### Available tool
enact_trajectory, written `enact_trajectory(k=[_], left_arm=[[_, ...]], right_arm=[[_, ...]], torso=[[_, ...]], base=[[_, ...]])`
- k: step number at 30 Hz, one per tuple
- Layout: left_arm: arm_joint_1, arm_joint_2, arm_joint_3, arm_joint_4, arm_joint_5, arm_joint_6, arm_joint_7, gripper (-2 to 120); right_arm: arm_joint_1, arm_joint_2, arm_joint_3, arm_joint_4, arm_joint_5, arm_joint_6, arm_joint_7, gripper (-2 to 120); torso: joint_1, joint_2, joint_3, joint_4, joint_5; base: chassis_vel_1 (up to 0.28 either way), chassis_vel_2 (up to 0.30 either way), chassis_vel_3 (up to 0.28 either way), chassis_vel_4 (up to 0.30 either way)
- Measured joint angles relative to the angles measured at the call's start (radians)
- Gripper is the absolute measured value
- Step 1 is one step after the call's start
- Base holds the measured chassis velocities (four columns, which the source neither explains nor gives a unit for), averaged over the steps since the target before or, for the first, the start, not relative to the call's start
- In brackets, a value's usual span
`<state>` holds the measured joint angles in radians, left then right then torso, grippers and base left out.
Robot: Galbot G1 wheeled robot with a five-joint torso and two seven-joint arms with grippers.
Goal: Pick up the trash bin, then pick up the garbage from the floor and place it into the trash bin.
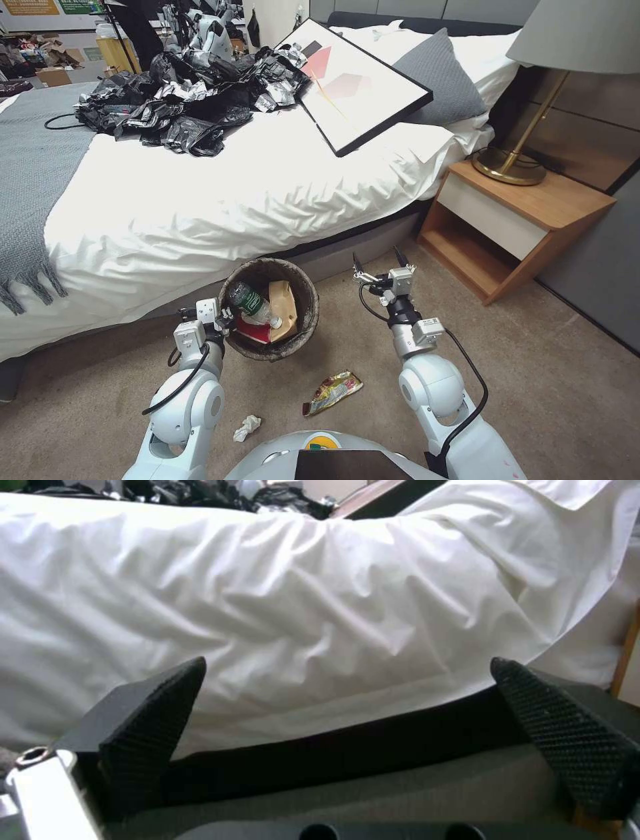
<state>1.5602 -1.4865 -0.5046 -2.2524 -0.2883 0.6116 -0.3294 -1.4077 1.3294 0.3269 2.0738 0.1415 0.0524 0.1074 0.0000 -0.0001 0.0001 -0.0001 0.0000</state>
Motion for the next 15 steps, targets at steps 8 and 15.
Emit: enact_trajectory(k=[8,15], left_arm=[[0.0,0.0,-0.001,0.0,0.0,0.0,0.0,0],[0.0,0.0,-0.001,0.0,0.0,0.0,0.0,0]], right_arm=[[0.0,0.003,-0.003,0.0,0.0,-0.002,-0.005,100],[0.003,0.001,-0.002,-0.005,0.0,0.009,-0.009,100]], torso=[[0.0,0.0,0.0,0.0001,0.0001],[0.0,0.0,0.0,0.0001,-0.0002]], base=[[0.082,-0.084,-0.086,0.09],[0.213,-0.212,-0.237,0.204]])
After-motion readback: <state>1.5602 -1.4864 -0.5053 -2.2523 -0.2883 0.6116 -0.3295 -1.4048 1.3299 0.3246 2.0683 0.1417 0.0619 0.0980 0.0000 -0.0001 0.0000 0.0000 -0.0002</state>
